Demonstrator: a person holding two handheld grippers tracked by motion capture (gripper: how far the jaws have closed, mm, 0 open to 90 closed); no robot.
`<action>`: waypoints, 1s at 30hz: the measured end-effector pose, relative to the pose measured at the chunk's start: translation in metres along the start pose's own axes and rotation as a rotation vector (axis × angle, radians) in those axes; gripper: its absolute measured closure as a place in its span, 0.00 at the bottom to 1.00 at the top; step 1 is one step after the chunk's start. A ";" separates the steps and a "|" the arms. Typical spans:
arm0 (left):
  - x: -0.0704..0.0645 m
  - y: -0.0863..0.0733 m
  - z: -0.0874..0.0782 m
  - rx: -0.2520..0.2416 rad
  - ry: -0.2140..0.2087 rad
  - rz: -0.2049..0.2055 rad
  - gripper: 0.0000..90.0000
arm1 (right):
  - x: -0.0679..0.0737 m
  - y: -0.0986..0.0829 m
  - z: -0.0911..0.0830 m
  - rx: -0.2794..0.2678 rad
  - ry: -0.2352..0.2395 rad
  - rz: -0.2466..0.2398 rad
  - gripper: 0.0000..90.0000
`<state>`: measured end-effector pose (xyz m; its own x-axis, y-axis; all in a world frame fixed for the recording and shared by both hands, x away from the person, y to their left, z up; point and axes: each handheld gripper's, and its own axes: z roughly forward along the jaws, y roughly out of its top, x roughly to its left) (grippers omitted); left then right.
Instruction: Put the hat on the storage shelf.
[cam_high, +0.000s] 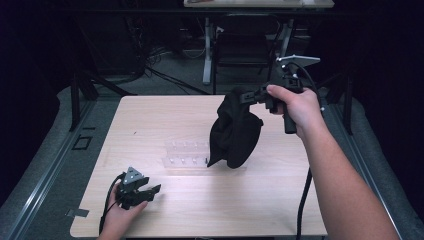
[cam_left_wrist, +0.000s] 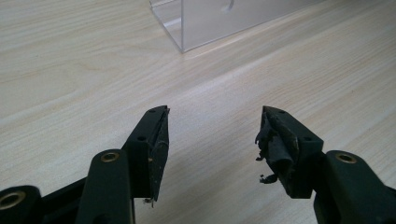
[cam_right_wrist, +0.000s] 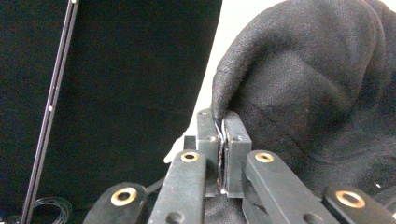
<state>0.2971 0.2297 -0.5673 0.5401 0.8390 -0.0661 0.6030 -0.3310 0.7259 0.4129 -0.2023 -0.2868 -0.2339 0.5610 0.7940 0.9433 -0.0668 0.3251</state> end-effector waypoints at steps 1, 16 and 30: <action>0.000 0.000 0.000 -0.001 -0.001 0.000 0.48 | 0.000 0.001 0.001 0.004 -0.003 -0.001 0.98; 0.000 0.002 -0.003 -0.005 0.003 0.005 0.48 | -0.011 0.006 0.018 0.001 -0.003 0.031 0.98; -0.025 0.035 -0.013 -0.114 -0.058 0.042 0.50 | -0.009 0.008 0.034 -0.003 0.032 0.031 0.97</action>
<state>0.2976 0.2030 -0.5312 0.5980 0.7983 -0.0711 0.5106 -0.3111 0.8016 0.4307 -0.1798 -0.3089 -0.2123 0.5320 0.8197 0.9495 -0.0862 0.3018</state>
